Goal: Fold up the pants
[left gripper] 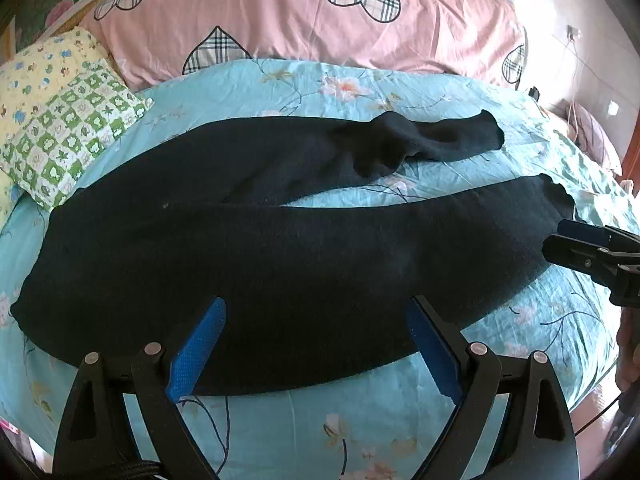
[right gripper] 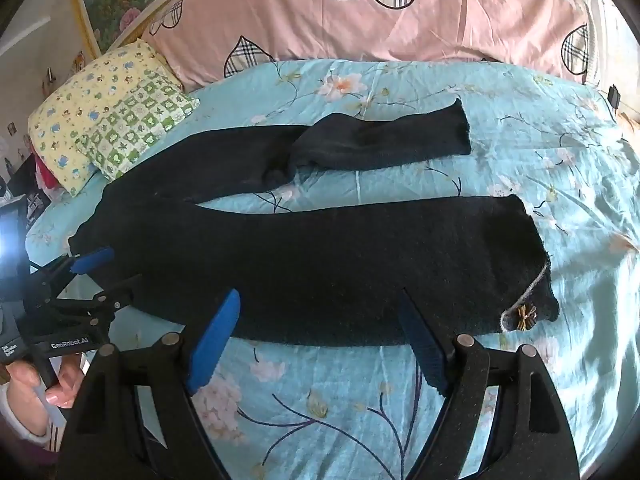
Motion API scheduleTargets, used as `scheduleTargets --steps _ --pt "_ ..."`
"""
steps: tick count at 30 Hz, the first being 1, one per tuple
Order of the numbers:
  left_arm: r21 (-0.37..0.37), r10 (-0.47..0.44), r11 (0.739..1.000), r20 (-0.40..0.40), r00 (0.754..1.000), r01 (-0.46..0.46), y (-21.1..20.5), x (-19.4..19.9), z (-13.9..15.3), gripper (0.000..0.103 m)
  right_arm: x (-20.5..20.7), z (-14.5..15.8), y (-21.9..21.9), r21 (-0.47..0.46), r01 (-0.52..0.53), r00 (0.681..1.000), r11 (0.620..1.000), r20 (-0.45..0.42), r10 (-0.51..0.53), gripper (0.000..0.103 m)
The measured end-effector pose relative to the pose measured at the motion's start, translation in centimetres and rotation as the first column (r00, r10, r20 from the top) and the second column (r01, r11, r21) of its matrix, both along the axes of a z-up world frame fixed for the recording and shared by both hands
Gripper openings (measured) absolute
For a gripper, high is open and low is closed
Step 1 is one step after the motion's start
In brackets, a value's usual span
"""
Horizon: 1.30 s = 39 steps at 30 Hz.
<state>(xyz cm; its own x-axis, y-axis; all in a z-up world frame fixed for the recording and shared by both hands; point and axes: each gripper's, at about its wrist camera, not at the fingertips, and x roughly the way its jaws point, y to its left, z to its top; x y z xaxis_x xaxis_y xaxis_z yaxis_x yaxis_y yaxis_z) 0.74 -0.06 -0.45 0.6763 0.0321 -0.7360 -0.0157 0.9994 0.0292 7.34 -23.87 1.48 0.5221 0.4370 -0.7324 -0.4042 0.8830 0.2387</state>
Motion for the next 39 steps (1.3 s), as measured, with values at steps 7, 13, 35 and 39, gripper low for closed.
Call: scheduleTargets --steps 7,13,35,39 --pt "0.004 0.005 1.000 0.006 1.000 -0.005 -0.05 0.22 0.26 0.093 0.33 -0.08 0.13 -0.002 0.011 1.000 1.000 0.007 -0.011 0.081" --pt "0.007 0.004 1.000 0.009 1.000 -0.004 -0.01 0.25 0.28 0.092 0.36 0.35 0.27 0.009 0.002 1.000 1.000 0.017 -0.002 0.081" --pt "0.008 0.003 1.000 0.010 1.000 -0.003 0.41 0.74 0.39 0.093 0.30 0.68 0.69 0.046 -0.021 1.000 0.999 0.003 0.021 0.081" --pt "0.007 0.006 1.000 0.009 1.000 -0.006 0.41 0.82 0.39 0.093 0.27 0.68 0.70 0.045 -0.023 1.000 0.999 0.004 0.023 0.081"
